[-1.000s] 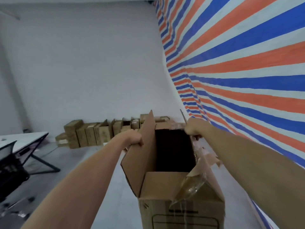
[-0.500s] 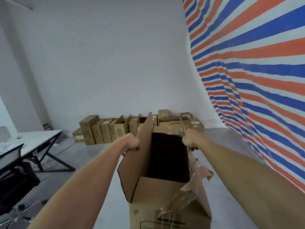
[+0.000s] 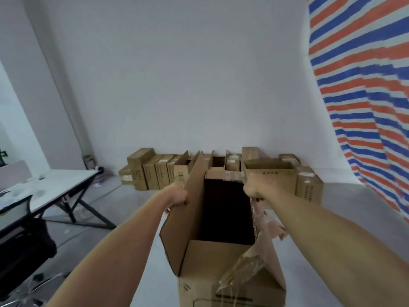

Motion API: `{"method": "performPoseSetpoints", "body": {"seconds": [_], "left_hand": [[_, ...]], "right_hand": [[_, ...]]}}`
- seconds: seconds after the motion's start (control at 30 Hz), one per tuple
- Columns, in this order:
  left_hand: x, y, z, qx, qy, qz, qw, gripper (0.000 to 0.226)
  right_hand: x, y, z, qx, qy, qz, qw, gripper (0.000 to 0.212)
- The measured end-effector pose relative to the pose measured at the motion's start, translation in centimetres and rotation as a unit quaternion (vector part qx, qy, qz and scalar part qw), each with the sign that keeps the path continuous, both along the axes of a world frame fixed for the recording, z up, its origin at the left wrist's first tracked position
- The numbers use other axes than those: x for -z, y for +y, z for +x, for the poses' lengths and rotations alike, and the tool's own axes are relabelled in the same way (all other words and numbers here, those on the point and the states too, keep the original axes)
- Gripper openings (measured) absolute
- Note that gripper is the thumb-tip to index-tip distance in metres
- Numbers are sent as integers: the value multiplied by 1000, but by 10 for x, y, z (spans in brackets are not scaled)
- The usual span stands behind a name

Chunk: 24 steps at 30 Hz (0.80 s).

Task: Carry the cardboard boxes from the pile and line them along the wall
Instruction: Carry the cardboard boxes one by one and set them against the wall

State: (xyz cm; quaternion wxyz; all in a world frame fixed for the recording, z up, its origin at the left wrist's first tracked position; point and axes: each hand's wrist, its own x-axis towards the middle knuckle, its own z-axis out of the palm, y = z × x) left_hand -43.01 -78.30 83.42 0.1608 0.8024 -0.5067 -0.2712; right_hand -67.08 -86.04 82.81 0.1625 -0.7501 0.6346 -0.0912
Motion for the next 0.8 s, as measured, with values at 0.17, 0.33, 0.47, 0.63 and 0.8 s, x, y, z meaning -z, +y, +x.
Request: {"method": "performPoseSetpoints", "body": {"seconds": [0.17, 0.33, 0.47, 0.63, 0.8], "left_hand": [[10, -80, 74, -76, 25, 18, 997, 24], [29, -156, 162, -110, 24, 19, 993, 20], [46, -229, 246, -124, 20, 16, 992, 26], [46, -327, 353, -117, 20, 50, 992, 25], [46, -421, 431, -86, 17, 84, 993, 28]], "right_hand": [[0, -117, 91, -68, 16, -5, 998, 29], [26, -215, 188, -112, 22, 9, 993, 10], [54, -296, 276, -115, 16, 1, 993, 16], [63, -389, 386, -113, 0, 17, 993, 22], [70, -473, 467, -88, -1, 3, 996, 19]]}}
